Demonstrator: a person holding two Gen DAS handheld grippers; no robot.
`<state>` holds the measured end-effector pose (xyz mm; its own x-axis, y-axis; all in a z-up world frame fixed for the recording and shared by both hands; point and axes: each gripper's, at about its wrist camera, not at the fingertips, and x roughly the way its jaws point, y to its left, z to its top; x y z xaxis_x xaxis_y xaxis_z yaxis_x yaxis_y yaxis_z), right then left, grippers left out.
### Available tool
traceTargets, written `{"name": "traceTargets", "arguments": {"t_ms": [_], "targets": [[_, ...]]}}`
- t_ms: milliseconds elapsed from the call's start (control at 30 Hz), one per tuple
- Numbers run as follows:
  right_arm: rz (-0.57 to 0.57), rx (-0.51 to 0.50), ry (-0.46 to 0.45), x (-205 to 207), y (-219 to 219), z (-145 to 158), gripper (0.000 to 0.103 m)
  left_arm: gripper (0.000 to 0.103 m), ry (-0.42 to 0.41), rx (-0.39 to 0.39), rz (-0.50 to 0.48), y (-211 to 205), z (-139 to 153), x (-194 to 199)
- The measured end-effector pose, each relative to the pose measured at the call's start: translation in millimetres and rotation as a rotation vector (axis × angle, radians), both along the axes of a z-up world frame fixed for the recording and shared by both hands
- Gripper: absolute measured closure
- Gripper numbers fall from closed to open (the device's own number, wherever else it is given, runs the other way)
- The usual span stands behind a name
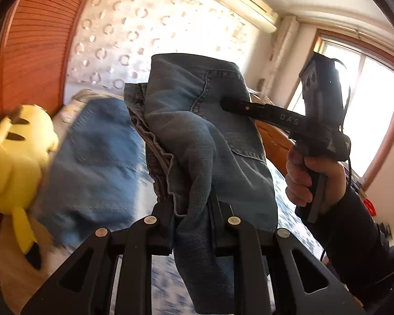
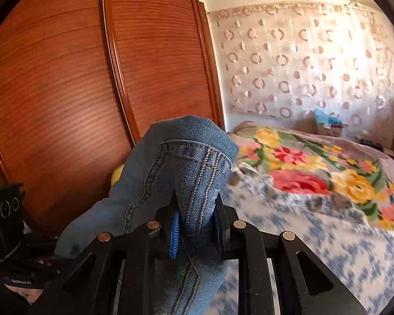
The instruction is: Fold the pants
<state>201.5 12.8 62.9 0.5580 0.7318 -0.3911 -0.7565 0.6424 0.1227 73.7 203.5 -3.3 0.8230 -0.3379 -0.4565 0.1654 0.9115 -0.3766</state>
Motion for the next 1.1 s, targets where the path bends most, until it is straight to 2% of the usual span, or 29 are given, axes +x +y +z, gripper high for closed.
{"name": "traceTargets", "arguments": {"t_ms": [133, 233, 367, 633, 733, 800, 833, 1100], "targets": [[0.022, 0.022, -0.012, 17.9, 34.2, 8.2, 0.082, 0.083, -0.01, 0.031, 0.05, 37.1, 11.7, 10.1], [0.029, 0.048, 0.013, 40.9, 56.2, 1.0, 0.082, 0.083, 0.006, 0.067, 0.083, 58.2, 12.8, 25.4], [0.029, 0.043, 0.04, 71.5, 83.3, -19.9, 0.082, 0.083, 0.054, 0.132, 0.112, 79.9, 2.2, 53.8], [-0.004, -0.025, 0.111, 115.6, 102.4, -55.5, 0.08, 0.083, 0.161, 0.186, 0.131, 109.8, -27.6, 96.4], [-0.006, -0.06, 0.143, 126.8, 103.1, -65.8, 0.073, 0.082, 0.195, 0.186, 0.125, 114.1, -36.1, 99.9], [-0.008, -0.072, 0.157, 132.8, 99.6, -68.9, 0.057, 0.079, 0.207, 0.193, 0.135, 113.4, -34.4, 97.0], [-0.015, -0.078, 0.157, 135.0, 100.0, -67.1, 0.054, 0.079, 0.21, 0.2, 0.138, 112.5, -34.2, 94.7], [-0.043, -0.1, 0.091, 112.7, 102.3, -51.8, 0.053, 0.078, 0.247, 0.31, 0.18, 106.5, -29.8, 65.1]]}}
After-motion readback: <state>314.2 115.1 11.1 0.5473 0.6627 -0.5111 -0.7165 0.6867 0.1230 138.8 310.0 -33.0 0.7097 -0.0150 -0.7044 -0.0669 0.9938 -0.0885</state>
